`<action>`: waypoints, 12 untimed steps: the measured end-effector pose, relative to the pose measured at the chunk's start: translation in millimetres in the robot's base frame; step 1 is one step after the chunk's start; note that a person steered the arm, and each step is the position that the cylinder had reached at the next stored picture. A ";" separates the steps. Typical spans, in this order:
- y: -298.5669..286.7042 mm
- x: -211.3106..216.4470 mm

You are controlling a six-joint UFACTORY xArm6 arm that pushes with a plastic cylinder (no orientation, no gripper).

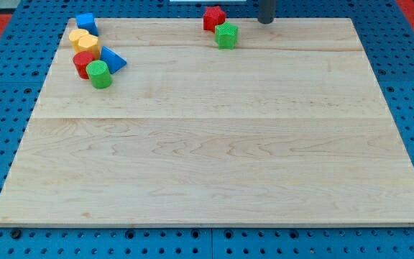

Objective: Push the red star into the blue cube

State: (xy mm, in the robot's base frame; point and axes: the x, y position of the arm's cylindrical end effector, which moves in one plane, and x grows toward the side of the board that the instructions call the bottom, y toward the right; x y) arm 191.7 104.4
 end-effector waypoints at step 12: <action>-215.4 29.3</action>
State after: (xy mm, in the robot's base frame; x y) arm 220.9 -111.0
